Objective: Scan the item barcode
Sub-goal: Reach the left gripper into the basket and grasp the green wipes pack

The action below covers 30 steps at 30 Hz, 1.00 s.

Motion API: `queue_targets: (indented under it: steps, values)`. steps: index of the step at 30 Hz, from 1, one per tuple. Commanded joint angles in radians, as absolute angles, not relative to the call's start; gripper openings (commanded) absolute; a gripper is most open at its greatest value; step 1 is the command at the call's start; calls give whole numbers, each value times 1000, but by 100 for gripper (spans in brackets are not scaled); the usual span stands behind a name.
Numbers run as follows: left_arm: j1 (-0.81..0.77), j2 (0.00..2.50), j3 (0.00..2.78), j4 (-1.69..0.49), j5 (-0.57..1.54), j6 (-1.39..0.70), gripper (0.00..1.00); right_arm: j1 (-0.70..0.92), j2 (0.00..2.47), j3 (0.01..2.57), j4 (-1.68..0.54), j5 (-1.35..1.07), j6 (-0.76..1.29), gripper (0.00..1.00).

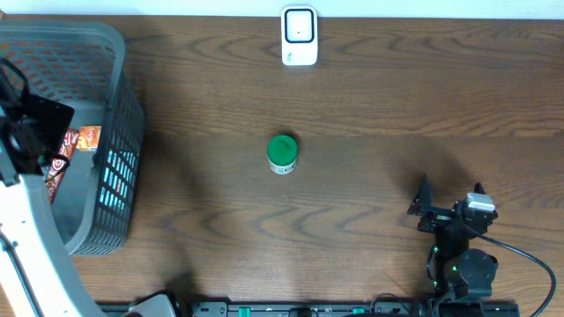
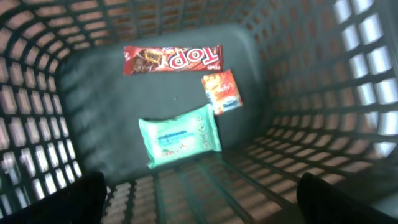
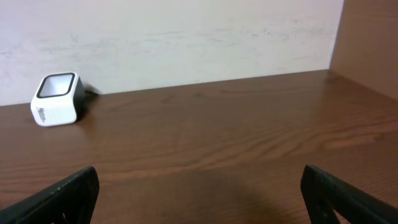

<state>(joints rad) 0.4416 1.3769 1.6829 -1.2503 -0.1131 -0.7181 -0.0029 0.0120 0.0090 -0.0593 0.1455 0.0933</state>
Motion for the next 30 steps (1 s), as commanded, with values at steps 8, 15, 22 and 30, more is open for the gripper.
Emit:
queue_targets:
  steps: [8,15,22,30]
  values:
    - [508,1620,1607,-1232,27,-100,98,-9,7,5,-61,141,77,99]
    - [508,1820,1607,-1230,27,-40,98,-9,7,6,-61,141,77,99]
    - [508,1935,1606,-1256,26,21,98,-9,7,6,-61,141,77,99]
    - [508,2021,1562,-1251,26,75,98,-9,7,5,-61,141,77,99]
